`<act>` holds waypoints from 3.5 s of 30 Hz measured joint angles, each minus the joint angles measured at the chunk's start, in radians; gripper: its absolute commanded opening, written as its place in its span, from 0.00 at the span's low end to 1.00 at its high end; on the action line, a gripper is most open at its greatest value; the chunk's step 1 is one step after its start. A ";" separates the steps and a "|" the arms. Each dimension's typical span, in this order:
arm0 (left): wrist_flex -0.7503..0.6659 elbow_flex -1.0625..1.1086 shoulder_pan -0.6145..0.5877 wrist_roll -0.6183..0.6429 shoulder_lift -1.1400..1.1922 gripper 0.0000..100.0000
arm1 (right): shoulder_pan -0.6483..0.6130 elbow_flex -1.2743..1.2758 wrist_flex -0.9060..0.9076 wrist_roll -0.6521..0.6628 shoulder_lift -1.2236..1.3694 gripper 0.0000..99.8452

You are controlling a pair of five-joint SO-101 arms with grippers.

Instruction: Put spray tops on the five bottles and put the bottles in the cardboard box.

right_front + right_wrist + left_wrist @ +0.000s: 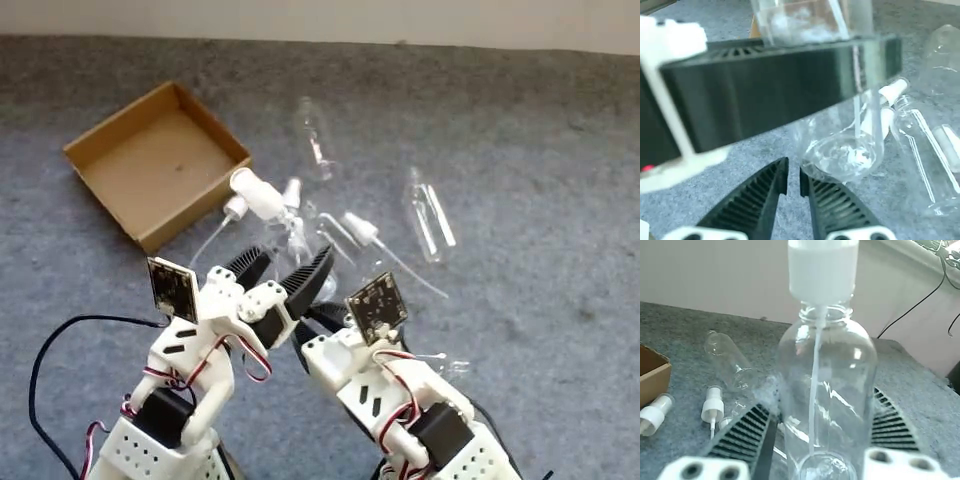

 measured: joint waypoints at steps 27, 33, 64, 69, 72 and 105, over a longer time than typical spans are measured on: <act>0.502 -0.163 0.084 -0.003 -0.006 0.15 | 0.017 -0.002 0.000 0.005 0.000 0.04; 0.502 -0.163 0.068 -0.008 -0.003 0.15 | 0.017 -0.002 0.000 0.005 0.000 0.04; 0.781 -0.353 -0.350 -0.345 -0.011 0.15 | 0.769 -0.006 0.009 0.043 -0.002 0.05; 0.790 -0.353 -0.351 -0.393 -0.011 0.15 | 0.779 -0.029 0.038 0.069 -0.002 0.05; 0.810 -0.370 -0.351 -0.450 -0.003 0.15 | 0.778 -0.029 0.038 0.074 -0.002 0.05; 0.962 -1.464 -0.017 -0.164 1.622 0.45 | 0.778 -0.014 0.000 0.077 -0.002 0.05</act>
